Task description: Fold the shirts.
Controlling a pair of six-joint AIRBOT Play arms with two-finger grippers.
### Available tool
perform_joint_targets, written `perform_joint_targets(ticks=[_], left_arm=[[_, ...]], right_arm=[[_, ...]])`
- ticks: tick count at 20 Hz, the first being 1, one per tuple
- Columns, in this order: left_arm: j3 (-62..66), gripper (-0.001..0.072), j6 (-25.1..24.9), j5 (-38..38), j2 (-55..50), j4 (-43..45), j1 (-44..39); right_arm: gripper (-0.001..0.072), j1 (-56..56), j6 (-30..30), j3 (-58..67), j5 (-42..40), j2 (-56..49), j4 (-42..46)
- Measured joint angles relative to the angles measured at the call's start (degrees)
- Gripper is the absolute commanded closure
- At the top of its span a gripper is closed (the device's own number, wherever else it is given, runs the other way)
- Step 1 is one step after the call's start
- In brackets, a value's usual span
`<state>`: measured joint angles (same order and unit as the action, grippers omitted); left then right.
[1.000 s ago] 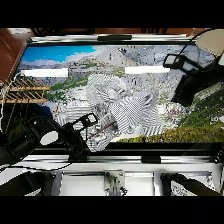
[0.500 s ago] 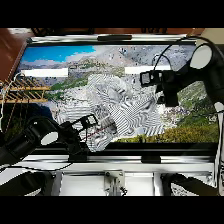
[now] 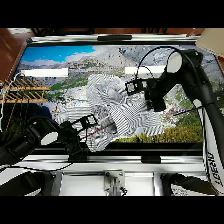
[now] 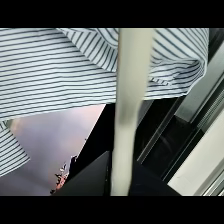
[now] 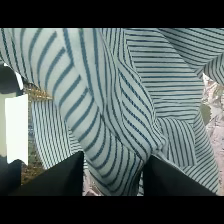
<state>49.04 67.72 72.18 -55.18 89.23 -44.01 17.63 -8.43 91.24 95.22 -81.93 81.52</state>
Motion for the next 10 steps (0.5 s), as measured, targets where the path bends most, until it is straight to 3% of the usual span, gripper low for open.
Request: perform_joint_targets(ticks=[5,6,8,9,10], left_arm=[[0.0,0.0645,0.2,-0.8,0.1,0.5,0.0],[0.0,0.0544,0.2,-1.0,0.0,0.5,0.0],[0.2,0.0174,-0.5,-4.3,0.0,0.4,-0.2],[0.3,0.009,-0.5,-3.7,0.0,1.0,-0.2],[0.5,0.0091,-0.3,-1.7,0.0,3.3,-0.1]], right_arm=[[0.0621,0.5,-9.0,0.0,2.4,-1.2,-0.2],[0.0621,0.5,-11.5,0.0,2.5,-1.4,-0.5],[0.0622,0.6,-16.8,-0.1,2.5,-1.3,-3.3],[0.0622,0.9,-18.4,-0.1,3.3,-1.0,-3.8],[0.0622,0.7,-19.5,-0.1,3.6,-0.6,-4.2]])
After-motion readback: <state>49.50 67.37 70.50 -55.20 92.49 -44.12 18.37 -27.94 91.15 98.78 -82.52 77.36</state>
